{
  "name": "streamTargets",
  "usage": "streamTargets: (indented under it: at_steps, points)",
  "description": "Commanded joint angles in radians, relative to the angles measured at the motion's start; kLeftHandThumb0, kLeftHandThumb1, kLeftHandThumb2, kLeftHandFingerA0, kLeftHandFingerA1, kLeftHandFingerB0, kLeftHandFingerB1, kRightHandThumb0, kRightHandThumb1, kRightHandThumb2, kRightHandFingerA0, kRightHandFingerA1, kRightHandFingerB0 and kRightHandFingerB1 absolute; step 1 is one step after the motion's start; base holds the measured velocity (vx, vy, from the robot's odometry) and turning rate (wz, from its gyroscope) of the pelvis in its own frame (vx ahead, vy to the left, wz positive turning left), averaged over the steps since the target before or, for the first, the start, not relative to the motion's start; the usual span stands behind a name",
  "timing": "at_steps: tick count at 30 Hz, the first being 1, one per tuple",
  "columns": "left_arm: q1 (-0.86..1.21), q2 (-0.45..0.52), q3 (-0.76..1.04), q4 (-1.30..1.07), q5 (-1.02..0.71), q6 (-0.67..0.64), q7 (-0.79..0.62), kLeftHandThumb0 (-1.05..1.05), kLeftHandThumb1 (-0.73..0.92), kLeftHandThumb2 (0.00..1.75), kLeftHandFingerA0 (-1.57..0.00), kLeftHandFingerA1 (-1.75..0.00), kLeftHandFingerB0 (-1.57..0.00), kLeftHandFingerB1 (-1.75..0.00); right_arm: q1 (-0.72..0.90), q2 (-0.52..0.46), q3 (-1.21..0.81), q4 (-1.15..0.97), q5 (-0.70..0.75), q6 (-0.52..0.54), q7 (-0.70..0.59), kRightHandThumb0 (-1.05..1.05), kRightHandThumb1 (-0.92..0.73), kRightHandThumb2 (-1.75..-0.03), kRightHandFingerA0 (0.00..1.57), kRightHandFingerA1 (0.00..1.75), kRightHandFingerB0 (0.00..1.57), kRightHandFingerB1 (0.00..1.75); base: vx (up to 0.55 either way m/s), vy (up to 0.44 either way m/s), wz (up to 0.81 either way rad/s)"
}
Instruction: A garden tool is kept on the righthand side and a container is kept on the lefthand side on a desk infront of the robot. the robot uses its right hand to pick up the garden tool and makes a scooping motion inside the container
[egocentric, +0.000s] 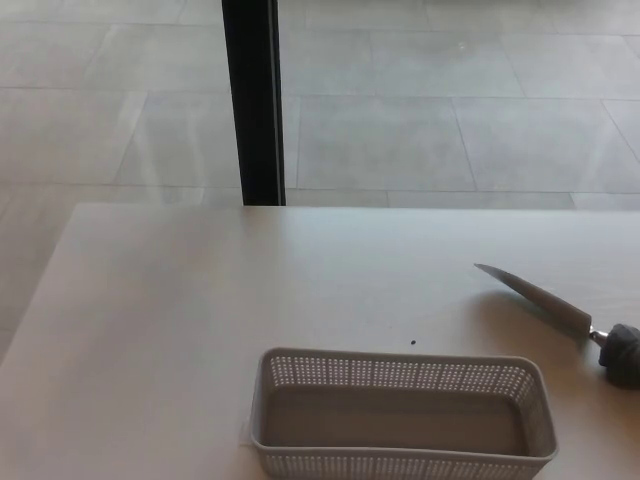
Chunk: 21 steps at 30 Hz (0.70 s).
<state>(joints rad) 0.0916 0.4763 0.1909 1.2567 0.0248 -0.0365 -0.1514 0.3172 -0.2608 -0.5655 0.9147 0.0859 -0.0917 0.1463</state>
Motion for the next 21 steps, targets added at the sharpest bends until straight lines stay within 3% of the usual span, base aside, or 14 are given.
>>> streamTargets:
  at_steps: [1, 2, 3, 5, 6, 7, 8, 12, 13, 17, 18, 19, 20, 21]
  points:
    - [-0.015, 0.034, 0.044, 0.045, -0.038, -0.001, -0.052, -0.53, 0.71, 0.61, -0.51, -0.63, -0.45, -0.48, -0.079, -0.107, -0.147, 0.106, 0.172, -0.074, 0.043, -0.83, -0.60, -0.89, 0.00, 0.26, 0.00, 0.13, 0.00, 0.000, 0.00]
    - [-0.013, 0.034, 0.044, 0.046, -0.033, -0.005, -0.053, -0.53, 0.71, 0.61, -0.50, -0.62, -0.46, -0.48, -0.097, -0.124, -0.179, 0.115, 0.196, -0.069, 0.054, -0.82, -0.80, -0.64, 0.00, 0.15, 0.00, 0.16, 0.00, 0.000, 0.00]
    - [-0.009, 0.036, 0.040, 0.046, -0.026, -0.010, -0.058, -0.53, 0.71, 0.61, -0.51, -0.64, -0.45, -0.49, -0.137, -0.172, -0.229, 0.109, 0.239, -0.034, 0.052, -1.05, -0.73, -1.09, 0.00, 0.10, 0.00, 0.00, 0.00, 0.000, 0.00]
    - [-0.009, 0.036, 0.037, 0.049, -0.021, -0.002, -0.056, -0.53, 0.71, 0.60, -0.52, -0.64, -0.47, -0.49, -0.194, -0.250, -0.255, 0.090, 0.241, 0.027, 0.029, -1.05, -0.74, -1.09, 0.00, 0.10, 0.00, 0.00, 0.00, 0.000, 0.00]
    - [-0.007, 0.037, 0.042, 0.049, -0.025, -0.002, -0.058, -0.54, 0.54, 0.92, -0.49, -0.68, -0.42, -0.59, -0.209, -0.278, -0.258, 0.066, 0.235, 0.053, 0.024, -1.05, -0.79, -1.14, 0.00, 0.16, 0.00, 0.02, 0.00, 0.000, 0.00]
    - [-0.005, 0.034, 0.052, 0.050, -0.035, 0.001, -0.057, -0.51, 0.69, 0.60, -0.53, -0.64, -0.47, -0.50, -0.237, -0.328, -0.272, 0.000, 0.243, 0.108, 0.015, -1.05, -0.76, -1.11, 0.00, 0.11, 0.00, 0.00, 0.00, 0.000, 0.00]
    - [-0.003, 0.030, 0.061, 0.052, -0.043, 0.003, -0.054, -0.50, 0.68, 0.60, -0.54, -0.62, -0.48, -0.49, -0.252, -0.345, -0.295, -0.061, 0.266, 0.126, 0.015, -0.86, -0.68, -1.09, 0.00, 0.21, 0.00, 0.15, 0.00, 0.000, 0.00]
    - [-0.004, 0.034, 0.042, 0.051, -0.013, 0.000, -0.055, -0.52, 0.72, 0.61, -0.54, -0.59, -0.48, -0.47, -0.346, -0.437, -0.322, -0.237, 0.277, 0.172, -0.009, -0.97, -0.64, -1.10, 0.07, 0.09, 0.10, 0.08, 0.00, 0.000, 0.00]
    - [-0.003, 0.035, 0.040, 0.048, -0.012, -0.005, -0.058, -0.52, 0.72, 0.61, -0.53, -0.59, -0.48, -0.47, -0.389, -0.470, -0.321, -0.262, 0.273, 0.146, -0.005, -1.03, -0.70, -1.11, 0.00, 0.09, 0.06, 0.00, 0.00, 0.000, 0.00]
    - [-0.009, 0.031, 0.047, 0.055, -0.015, 0.000, -0.043, -0.52, 0.71, 0.62, -0.55, -0.62, -0.47, -0.47, -0.474, -0.555, -0.271, -0.436, 0.230, 0.252, -0.040, -0.92, -0.63, -1.07, 0.04, 0.17, 0.08, 0.25, 0.00, 0.000, 0.00]
    - [-0.011, 0.029, 0.053, 0.058, -0.021, 0.008, -0.041, -0.51, 0.71, 0.61, -0.55, -0.62, -0.47, -0.47, -0.503, -0.567, -0.250, -0.460, 0.219, 0.243, -0.033, -0.94, -0.81, -0.65, 0.00, 0.33, 0.08, 0.33, 0.00, 0.000, 0.00]
    - [-0.010, 0.028, 0.057, 0.060, -0.025, 0.009, -0.045, -0.50, 0.71, 0.61, -0.54, -0.61, -0.46, -0.47, -0.528, -0.570, -0.229, -0.490, 0.213, 0.233, -0.024, -0.87, -0.61, -1.02, 0.03, 0.30, 0.08, 0.35, 0.00, 0.000, 0.00]
    - [-0.009, 0.027, 0.057, 0.061, -0.024, 0.007, -0.045, -0.50, 0.71, 0.61, -0.54, -0.61, -0.46, -0.47, -0.536, -0.571, -0.214, -0.514, 0.205, 0.224, -0.017, -0.87, -0.61, -1.02, 0.03, 0.30, 0.08, 0.35, 0.00, 0.000, 0.00]
    - [-0.009, 0.027, 0.054, 0.060, -0.020, 0.007, -0.038, -0.51, 0.71, 0.61, -0.57, -0.63, -0.47, -0.48, -0.547, -0.571, -0.191, -0.559, 0.199, 0.233, -0.008, -0.95, -0.78, -0.63, 0.01, 0.39, 0.09, 0.36, 0.00, 0.000, 0.00]
